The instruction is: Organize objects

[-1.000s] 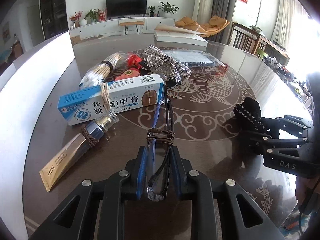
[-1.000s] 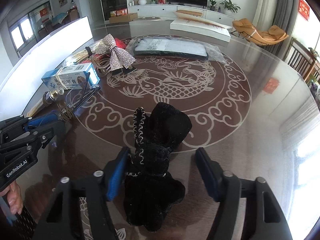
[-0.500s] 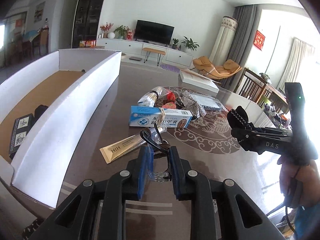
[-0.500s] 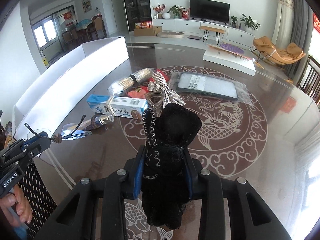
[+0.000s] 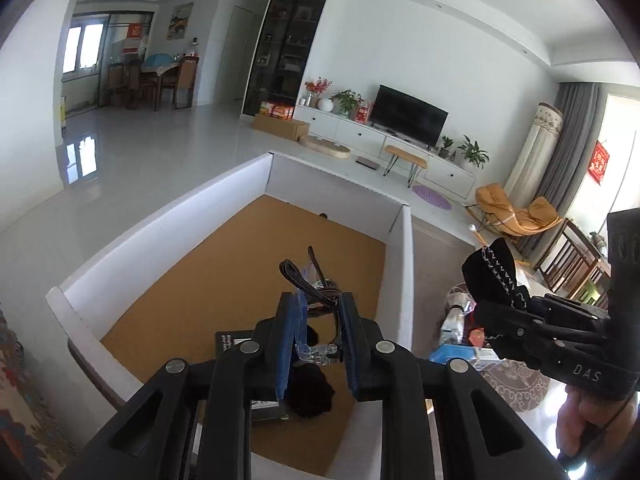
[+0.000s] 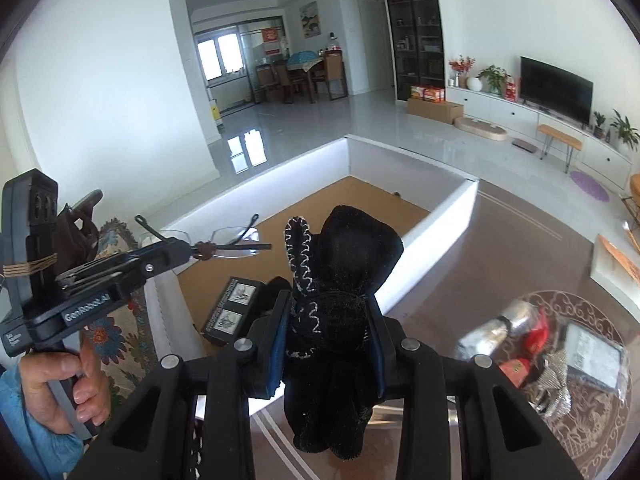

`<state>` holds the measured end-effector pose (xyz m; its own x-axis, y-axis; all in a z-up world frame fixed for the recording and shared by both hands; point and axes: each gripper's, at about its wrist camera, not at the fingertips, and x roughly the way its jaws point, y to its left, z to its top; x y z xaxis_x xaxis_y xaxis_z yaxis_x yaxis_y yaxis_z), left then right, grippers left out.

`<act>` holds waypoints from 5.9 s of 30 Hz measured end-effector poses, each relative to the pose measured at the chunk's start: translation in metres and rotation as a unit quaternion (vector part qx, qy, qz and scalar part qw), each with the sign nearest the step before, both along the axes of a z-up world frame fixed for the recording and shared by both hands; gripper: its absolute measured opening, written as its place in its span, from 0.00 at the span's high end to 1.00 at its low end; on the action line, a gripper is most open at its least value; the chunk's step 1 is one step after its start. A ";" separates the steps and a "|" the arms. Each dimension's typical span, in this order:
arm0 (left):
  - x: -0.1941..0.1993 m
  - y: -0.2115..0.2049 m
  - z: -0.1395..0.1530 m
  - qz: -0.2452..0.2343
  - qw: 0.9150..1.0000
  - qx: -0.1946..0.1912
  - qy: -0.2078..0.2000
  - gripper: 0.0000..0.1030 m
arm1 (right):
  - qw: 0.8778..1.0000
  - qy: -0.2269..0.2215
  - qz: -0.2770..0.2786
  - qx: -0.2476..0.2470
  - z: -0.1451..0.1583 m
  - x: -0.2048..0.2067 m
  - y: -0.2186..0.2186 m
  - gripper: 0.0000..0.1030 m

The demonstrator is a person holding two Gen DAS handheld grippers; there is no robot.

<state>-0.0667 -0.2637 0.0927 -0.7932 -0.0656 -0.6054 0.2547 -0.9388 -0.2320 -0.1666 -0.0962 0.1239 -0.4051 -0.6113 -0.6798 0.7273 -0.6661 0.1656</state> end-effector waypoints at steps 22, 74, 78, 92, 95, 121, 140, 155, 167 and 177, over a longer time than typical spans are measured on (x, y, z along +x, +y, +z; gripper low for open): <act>-0.004 0.042 -0.032 0.042 0.998 -0.038 -0.014 0.10 | 0.992 0.011 -0.118 0.043 -0.078 0.002 0.114 0.14; 0.009 0.272 -0.153 -0.210 0.965 -0.109 -0.111 0.09 | 0.945 -0.036 -0.300 0.125 -0.167 0.037 0.306 0.00; 0.007 0.274 -0.153 -0.210 0.965 -0.111 -0.111 0.08 | 0.945 -0.036 -0.300 0.125 -0.167 0.037 0.306 0.00; 0.007 0.275 -0.153 -0.214 0.964 -0.111 -0.110 0.05 | 0.945 -0.036 -0.300 0.125 -0.167 0.037 0.306 0.00; 0.007 0.275 -0.153 -0.214 0.964 -0.111 -0.110 0.05 | 0.945 -0.036 -0.300 0.125 -0.167 0.037 0.305 0.00; 0.007 0.276 -0.154 -0.215 0.964 -0.111 -0.110 0.02 | 0.945 -0.036 -0.300 0.125 -0.167 0.037 0.305 0.00; 0.007 0.276 -0.154 -0.215 0.964 -0.111 -0.110 0.02 | 0.945 -0.036 -0.300 0.125 -0.167 0.037 0.306 0.00; 0.009 0.275 -0.152 -0.221 0.966 -0.085 -0.105 0.02 | 0.945 -0.037 -0.300 0.125 -0.167 0.037 0.305 0.00; 0.010 0.273 -0.150 -0.230 0.966 -0.061 -0.100 0.02 | 0.945 -0.037 -0.300 0.125 -0.167 0.037 0.305 0.00; 0.011 0.273 -0.147 -0.235 0.966 -0.056 -0.094 0.02 | 0.945 -0.037 -0.300 0.124 -0.167 0.037 0.305 0.00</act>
